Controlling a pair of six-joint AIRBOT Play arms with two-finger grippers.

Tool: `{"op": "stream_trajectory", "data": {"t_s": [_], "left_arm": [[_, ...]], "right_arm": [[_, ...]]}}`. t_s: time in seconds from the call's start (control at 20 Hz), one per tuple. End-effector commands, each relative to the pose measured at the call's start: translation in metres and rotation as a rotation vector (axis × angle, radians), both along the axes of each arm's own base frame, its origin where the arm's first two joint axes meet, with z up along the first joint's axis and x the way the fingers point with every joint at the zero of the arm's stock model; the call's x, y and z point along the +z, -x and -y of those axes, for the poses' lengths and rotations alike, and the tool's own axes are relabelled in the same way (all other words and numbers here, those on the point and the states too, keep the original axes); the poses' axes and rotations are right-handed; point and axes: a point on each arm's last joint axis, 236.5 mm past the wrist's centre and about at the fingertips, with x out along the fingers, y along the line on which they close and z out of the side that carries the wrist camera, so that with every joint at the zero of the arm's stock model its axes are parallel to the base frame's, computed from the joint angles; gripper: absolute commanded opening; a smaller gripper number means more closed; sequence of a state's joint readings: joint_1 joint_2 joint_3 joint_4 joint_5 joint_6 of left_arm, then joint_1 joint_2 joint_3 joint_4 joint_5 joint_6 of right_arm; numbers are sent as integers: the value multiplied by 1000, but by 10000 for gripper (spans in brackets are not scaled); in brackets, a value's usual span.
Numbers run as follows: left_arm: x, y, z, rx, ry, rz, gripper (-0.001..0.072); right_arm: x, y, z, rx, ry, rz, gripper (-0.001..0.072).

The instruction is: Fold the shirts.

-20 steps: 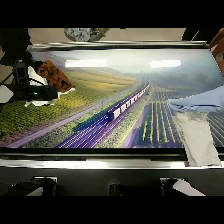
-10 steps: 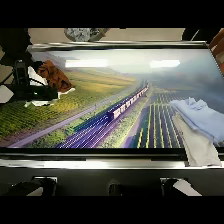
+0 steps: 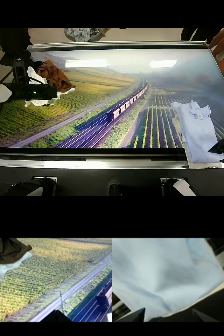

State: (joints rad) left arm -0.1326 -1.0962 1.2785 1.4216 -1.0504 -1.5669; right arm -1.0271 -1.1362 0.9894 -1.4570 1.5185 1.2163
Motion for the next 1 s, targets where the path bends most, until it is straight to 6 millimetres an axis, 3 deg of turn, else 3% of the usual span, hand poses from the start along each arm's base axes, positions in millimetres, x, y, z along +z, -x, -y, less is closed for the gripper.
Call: {"op": "stream_trajectory", "data": {"t_s": [0.0,0.1,0.2,0.25,0.3,0.35,0.4,0.45,0.5,0.55,0.65,0.7,0.8,0.95], "left_arm": [[28,-7,1,-10,-2,65,31],[63,-12,1,-11,8,139,31],[114,-19,2,-9,23,257,29],[140,-23,1,-4,25,322,28],[155,-26,-4,8,3,358,28],[158,-30,-16,52,-39,356,27],[147,-32,-29,106,-93,309,27],[122,-29,-43,153,-154,217,28],[92,-22,-49,182,-181,92,32],[56,-8,-51,202,-189,-61,120],[-9,37,-43,173,-202,-357,557],[-33,59,-36,129,-213,-445,570],[-62,91,-24,72,-228,-484,570],[-75,110,-20,78,-207,-436,569]], "right_arm": [[19,-14,30,76,131,60,707],[76,-54,79,71,349,227,706],[183,-123,118,104,633,554,704],[236,-153,118,170,762,685,702],[282,-184,103,265,868,791,701],[307,-211,74,371,910,855,700],[311,-238,31,495,889,900,700],[298,-259,-14,617,820,903,699],[269,-272,-58,745,730,853,699],[228,-275,-98,841,610,755,698],[142,-256,-164,1002,342,517,698],[110,-242,-189,1068,227,420,695],[72,-227,-214,1122,113,328,660],[68,-230,-215,1128,126,327,675]]}}
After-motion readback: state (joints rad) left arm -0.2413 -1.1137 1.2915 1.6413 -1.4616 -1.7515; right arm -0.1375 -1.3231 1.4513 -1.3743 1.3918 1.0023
